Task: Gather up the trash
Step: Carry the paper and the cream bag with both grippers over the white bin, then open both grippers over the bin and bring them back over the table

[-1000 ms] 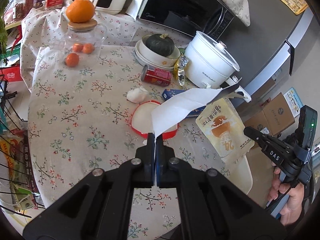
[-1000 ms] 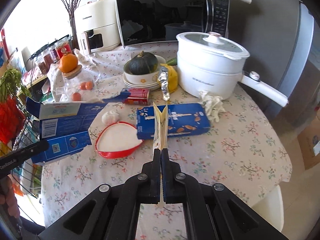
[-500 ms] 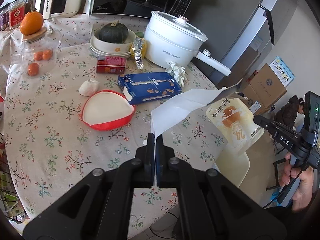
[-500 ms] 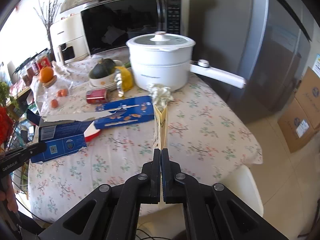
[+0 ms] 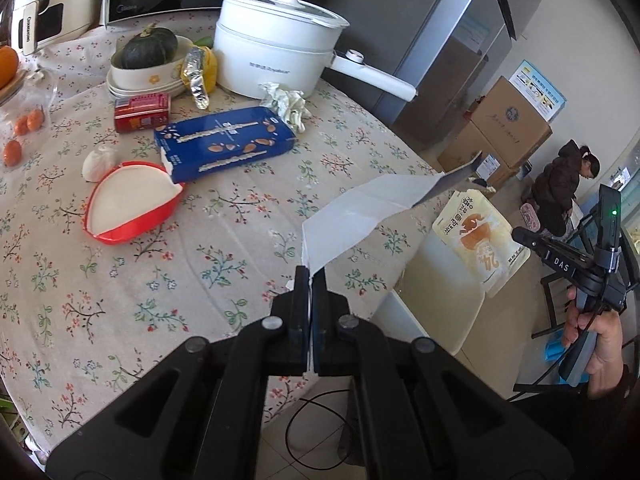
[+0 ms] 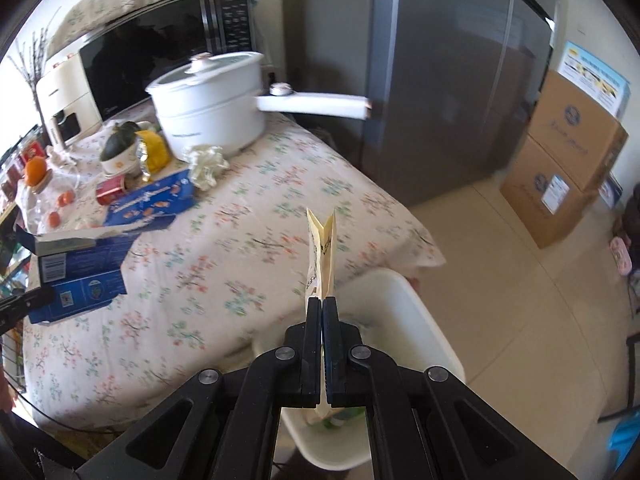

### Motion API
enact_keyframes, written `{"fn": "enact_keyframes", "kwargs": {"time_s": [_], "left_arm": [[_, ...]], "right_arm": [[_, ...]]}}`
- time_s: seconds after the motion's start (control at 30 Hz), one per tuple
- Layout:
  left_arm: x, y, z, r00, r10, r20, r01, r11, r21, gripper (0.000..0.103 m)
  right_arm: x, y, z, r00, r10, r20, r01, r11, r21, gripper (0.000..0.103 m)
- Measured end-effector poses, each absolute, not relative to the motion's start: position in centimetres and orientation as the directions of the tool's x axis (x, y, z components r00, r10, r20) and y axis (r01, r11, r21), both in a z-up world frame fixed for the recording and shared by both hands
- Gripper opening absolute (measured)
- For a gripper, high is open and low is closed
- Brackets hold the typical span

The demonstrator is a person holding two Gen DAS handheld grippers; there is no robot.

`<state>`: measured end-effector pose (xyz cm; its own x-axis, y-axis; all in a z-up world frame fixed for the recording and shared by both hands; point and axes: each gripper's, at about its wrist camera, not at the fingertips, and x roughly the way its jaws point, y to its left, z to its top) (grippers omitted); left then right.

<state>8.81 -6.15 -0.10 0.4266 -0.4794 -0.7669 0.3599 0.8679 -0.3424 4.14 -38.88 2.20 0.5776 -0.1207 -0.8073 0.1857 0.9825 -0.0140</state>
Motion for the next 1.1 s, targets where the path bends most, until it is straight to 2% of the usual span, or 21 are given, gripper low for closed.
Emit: {"fn": "enact_keyframes", "kwargs": {"time_s": [0.27, 0.43, 0.5, 0.57, 0.6, 0.67, 0.77, 1.1], "left_arm": [[7.8, -11.2, 0.2, 0.371, -0.520, -0.769, 0.419, 0.833, -0.360, 0.001], [7.3, -15.5, -0.6, 0.302, -0.554, -0.776, 0.444, 0.802, -0.399, 0.001], [7.1, -17.3, -0.8, 0.275, -0.567, -0.777, 0.447, 0.790, -0.419, 0.001], [7.2, -18.8, -0.8, 0.258, -0.575, -0.777, 0.450, 0.783, -0.430, 0.001], [7.2, -19.6, -0.9, 0.252, -0.577, -0.777, 0.451, 0.780, -0.433, 0.001], [7.2, -21.2, -1.3, 0.235, -0.580, -0.780, 0.455, 0.775, -0.439, 0.001], [7.2, -23.3, -2.4, 0.202, -0.578, -0.791, 0.449, 0.772, -0.450, 0.001], [7.2, -27.4, -5.7, 0.149, -0.552, -0.820, 0.428, 0.784, -0.450, 0.002]], "right_arm": [[2.1, -44.3, -1.5, 0.490, -0.112, -0.865, 0.280, 0.959, 0.034, 0.002], [2.0, -46.4, -3.3, 0.459, -0.047, -0.887, 0.324, 0.939, 0.118, 0.003], [2.0, -47.0, -3.6, 0.447, -0.037, -0.894, 0.345, 0.929, 0.134, 0.006], [1.9, -47.3, -3.6, 0.446, -0.024, -0.895, 0.353, 0.923, 0.151, 0.018], [1.8, -47.5, -3.5, 0.449, -0.022, -0.893, 0.354, 0.922, 0.156, 0.021], [1.5, -47.7, -3.2, 0.456, -0.035, -0.889, 0.361, 0.921, 0.149, 0.036], [1.2, -47.9, -2.8, 0.462, -0.064, -0.885, 0.370, 0.920, 0.126, 0.049], [-0.1, -49.8, -3.1, 0.443, -0.102, -0.891, 0.425, 0.899, 0.108, 0.054]]}}
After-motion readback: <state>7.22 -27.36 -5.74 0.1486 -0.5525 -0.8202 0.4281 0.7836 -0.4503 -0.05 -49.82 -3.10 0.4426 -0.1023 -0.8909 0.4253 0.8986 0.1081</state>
